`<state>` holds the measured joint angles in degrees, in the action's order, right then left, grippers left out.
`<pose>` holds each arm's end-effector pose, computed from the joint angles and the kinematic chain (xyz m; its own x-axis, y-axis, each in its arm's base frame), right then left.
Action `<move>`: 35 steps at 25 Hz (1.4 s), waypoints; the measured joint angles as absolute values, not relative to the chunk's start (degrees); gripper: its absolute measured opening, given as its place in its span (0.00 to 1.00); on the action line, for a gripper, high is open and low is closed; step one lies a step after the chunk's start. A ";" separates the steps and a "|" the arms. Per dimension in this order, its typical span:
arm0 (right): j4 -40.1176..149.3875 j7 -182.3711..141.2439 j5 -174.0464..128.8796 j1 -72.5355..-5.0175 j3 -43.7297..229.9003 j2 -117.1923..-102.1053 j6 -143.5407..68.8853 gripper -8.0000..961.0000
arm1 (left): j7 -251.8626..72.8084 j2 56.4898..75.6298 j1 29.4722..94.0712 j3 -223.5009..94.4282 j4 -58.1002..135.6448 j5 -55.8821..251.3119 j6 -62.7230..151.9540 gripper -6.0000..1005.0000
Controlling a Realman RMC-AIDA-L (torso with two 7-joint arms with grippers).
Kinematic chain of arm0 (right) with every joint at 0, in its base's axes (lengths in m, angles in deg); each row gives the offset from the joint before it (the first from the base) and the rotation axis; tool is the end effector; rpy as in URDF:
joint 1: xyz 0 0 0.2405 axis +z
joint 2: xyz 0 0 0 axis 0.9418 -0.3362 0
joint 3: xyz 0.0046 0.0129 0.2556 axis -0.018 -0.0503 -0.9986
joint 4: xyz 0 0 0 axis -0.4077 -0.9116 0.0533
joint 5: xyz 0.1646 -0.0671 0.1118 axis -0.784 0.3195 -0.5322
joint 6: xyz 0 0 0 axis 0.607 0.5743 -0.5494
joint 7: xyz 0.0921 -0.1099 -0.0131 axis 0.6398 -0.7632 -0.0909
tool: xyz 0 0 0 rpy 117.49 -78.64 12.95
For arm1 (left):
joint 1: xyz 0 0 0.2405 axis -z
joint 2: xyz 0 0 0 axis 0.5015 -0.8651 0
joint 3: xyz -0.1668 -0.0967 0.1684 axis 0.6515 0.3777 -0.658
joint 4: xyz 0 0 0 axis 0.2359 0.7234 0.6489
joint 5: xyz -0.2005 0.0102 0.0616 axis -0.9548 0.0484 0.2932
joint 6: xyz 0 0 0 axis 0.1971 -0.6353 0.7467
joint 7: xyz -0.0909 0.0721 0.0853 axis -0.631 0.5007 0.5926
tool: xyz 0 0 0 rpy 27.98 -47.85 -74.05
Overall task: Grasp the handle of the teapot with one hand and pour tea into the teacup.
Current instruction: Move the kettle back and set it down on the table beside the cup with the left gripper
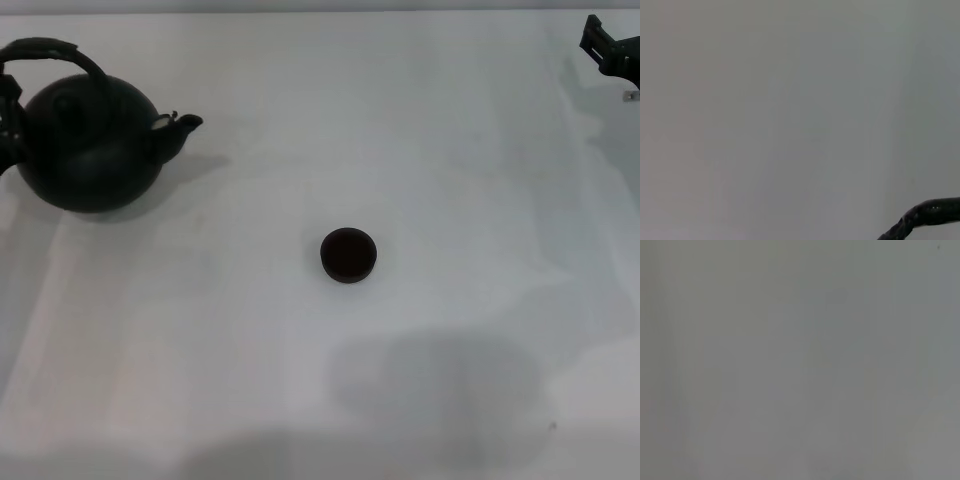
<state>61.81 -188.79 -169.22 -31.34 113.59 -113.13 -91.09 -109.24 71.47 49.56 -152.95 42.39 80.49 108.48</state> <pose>0.3444 0.3940 -0.0053 0.6830 -0.2421 -0.6891 -0.7172 -0.0437 -0.6955 -0.3537 0.2938 -0.0081 0.6369 -0.0112 0.7709 0.7609 -0.1518 -0.6309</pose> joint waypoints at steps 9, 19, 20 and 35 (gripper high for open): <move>61.74 -188.79 -169.22 -31.32 113.59 -113.13 -91.06 0.87 | -109.25 71.28 51.05 -156.20 42.72 80.81 106.65 0.10; 61.63 -188.79 -169.21 -31.29 113.59 -113.05 -91.06 0.87 | -109.24 71.29 51.62 -157.31 43.25 80.41 103.50 0.16; 61.63 -188.79 -169.21 -31.32 113.59 -113.05 -91.06 0.87 | -109.26 71.29 51.51 -157.22 43.29 80.34 103.49 0.17; 61.63 -188.79 -169.30 -31.51 113.60 -113.04 -91.08 0.87 | -111.15 71.08 45.28 -157.12 43.68 80.19 110.05 0.56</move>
<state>61.63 -188.79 -169.30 -31.51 113.60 -113.04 -91.08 -111.15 71.08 45.28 -157.12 43.68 80.19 110.05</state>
